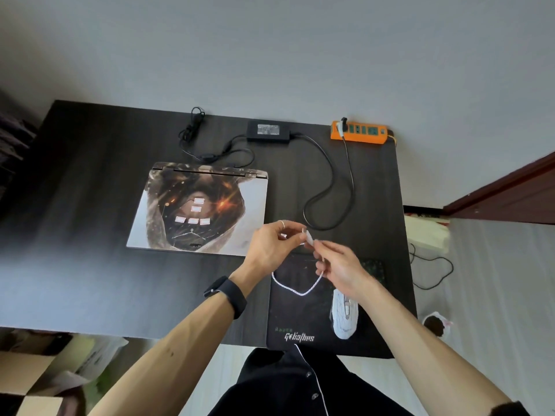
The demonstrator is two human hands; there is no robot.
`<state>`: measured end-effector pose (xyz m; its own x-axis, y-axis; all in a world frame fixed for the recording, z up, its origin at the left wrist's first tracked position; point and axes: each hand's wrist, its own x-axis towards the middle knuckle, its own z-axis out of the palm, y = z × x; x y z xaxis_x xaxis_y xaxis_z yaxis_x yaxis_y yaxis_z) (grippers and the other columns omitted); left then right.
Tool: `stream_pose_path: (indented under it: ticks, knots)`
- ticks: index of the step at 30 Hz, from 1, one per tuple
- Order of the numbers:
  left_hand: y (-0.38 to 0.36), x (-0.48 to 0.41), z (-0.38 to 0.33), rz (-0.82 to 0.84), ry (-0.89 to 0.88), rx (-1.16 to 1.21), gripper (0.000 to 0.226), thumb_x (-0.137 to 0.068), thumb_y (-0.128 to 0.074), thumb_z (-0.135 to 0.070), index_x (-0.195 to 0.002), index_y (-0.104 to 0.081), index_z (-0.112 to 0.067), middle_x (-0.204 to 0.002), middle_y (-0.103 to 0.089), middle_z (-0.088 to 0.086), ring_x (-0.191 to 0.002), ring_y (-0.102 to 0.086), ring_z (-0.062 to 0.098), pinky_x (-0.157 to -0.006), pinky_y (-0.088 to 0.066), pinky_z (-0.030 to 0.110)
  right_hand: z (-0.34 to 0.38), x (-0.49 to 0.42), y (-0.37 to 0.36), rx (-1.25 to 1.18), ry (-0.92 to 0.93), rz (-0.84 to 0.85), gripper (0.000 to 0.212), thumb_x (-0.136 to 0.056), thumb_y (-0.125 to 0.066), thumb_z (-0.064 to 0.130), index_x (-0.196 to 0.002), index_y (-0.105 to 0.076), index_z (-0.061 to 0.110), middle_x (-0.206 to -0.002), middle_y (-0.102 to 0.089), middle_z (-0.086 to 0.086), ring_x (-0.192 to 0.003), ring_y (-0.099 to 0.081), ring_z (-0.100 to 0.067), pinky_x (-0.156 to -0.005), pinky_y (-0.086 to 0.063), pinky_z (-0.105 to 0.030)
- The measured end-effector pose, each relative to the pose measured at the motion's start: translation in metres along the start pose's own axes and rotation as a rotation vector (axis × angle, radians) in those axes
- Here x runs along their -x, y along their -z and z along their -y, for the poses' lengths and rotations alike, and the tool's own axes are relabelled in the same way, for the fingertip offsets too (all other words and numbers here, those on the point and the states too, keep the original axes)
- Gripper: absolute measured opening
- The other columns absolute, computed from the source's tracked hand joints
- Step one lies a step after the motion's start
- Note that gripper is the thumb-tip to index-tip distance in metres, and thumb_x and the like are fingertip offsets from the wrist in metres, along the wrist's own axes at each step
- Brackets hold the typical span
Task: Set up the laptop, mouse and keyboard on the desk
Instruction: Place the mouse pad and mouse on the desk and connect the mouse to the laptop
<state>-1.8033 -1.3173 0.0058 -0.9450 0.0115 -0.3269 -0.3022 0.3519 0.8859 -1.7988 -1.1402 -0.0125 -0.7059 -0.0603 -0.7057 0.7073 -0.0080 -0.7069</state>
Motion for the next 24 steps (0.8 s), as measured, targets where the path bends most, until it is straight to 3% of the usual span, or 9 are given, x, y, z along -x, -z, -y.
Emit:
stream_pose_path:
  ticks: [2,3,7,9,11,13,16,21,24]
  knots:
    - [0.003,-0.013,-0.002,-0.047,0.05,-0.031,0.011,-0.087,-0.071,-0.03,-0.098,-0.073,-0.03,-0.081,-0.071,-0.017,-0.075,-0.065,0.002,-0.072,-0.049,0.016,0.038,-0.019,0.007,0.167,0.183,-0.162,0.021,-0.1,-0.06,0.022,-0.086,-0.073,0.014,-0.07,-0.054,0.0,-0.054,-0.042,-0.011,-0.055,-0.036,-0.028]
    - [0.005,-0.021,-0.004,-0.059,0.074,-0.054,0.012,-0.088,-0.069,-0.029,-0.1,-0.071,-0.029,-0.087,-0.072,-0.013,-0.078,-0.066,0.005,-0.074,-0.05,0.017,0.066,-0.027,0.013,0.264,0.303,-0.289,0.023,-0.1,-0.058,0.025,-0.084,-0.071,0.015,-0.073,-0.058,0.001,-0.059,-0.047,-0.013,-0.059,-0.037,-0.029]
    - [0.013,-0.049,-0.009,-0.086,0.16,-0.214,0.019,-0.089,-0.064,-0.028,-0.108,-0.066,-0.028,-0.1,-0.069,-0.012,-0.087,-0.063,0.005,-0.079,-0.047,0.019,0.175,-0.027,0.032,0.306,0.802,-0.692,0.025,-0.103,-0.049,0.027,-0.1,-0.068,0.01,-0.091,-0.063,0.005,-0.082,-0.055,-0.012,-0.072,-0.038,-0.017]
    - [0.013,-0.06,-0.004,-0.099,0.192,-0.294,0.023,-0.089,-0.063,-0.029,-0.112,-0.065,-0.027,-0.108,-0.067,-0.009,-0.099,-0.063,0.013,-0.089,-0.05,0.028,0.2,-0.023,0.037,0.303,1.024,-0.785,0.024,-0.101,-0.05,0.025,-0.099,-0.067,0.009,-0.092,-0.063,0.005,-0.084,-0.057,-0.014,-0.076,-0.041,-0.023]
    - [0.01,-0.068,0.002,-0.089,0.23,-0.405,0.031,-0.089,-0.063,-0.031,-0.119,-0.063,-0.024,-0.118,-0.062,-0.002,-0.111,-0.059,0.019,-0.095,-0.046,0.03,0.198,-0.025,0.037,0.353,1.124,-0.752,0.02,-0.1,-0.051,0.022,-0.097,-0.067,0.01,-0.092,-0.066,0.002,-0.085,-0.057,-0.016,-0.076,-0.042,-0.027]
    - [0.005,-0.072,0.011,-0.063,0.294,-0.522,0.04,-0.089,-0.061,-0.033,-0.127,-0.057,-0.022,-0.128,-0.054,0.005,-0.121,-0.051,0.026,-0.101,-0.042,0.034,0.166,-0.037,0.033,0.509,1.082,-0.601,0.017,-0.099,-0.052,0.018,-0.092,-0.066,0.013,-0.09,-0.068,0.003,-0.083,-0.059,-0.018,-0.075,-0.045,-0.033]
    - [-0.002,-0.07,0.03,-0.046,0.411,-0.666,0.054,-0.088,-0.061,-0.037,-0.138,-0.046,-0.022,-0.142,-0.041,0.01,-0.13,-0.039,0.034,-0.108,-0.037,0.043,0.082,-0.065,0.022,0.736,0.853,-0.314,0.013,-0.098,-0.053,0.02,-0.092,-0.065,0.018,-0.091,-0.068,0.002,-0.084,-0.063,-0.028,-0.075,-0.049,-0.043]
    - [-0.009,-0.078,0.071,-0.18,0.455,-0.819,0.078,-0.084,-0.06,-0.053,-0.149,-0.03,-0.023,-0.156,-0.024,0.009,-0.143,-0.02,0.034,-0.115,-0.026,0.052,-0.018,-0.107,-0.003,0.648,0.242,-0.058,0.021,-0.102,-0.048,0.031,-0.102,-0.065,0.018,-0.101,-0.071,0.0,-0.099,-0.066,-0.027,-0.083,-0.049,-0.037]
    - [-0.015,-0.096,0.092,-0.217,0.449,-0.937,0.085,-0.085,-0.057,-0.058,-0.153,-0.017,-0.026,-0.162,-0.006,0.007,-0.149,-0.004,0.037,-0.113,-0.021,0.064,-0.043,-0.134,-0.016,0.556,0.137,-0.033,0.022,-0.103,-0.045,0.033,-0.101,-0.063,0.019,-0.098,-0.07,0.002,-0.099,-0.066,-0.025,-0.077,-0.046,-0.033]
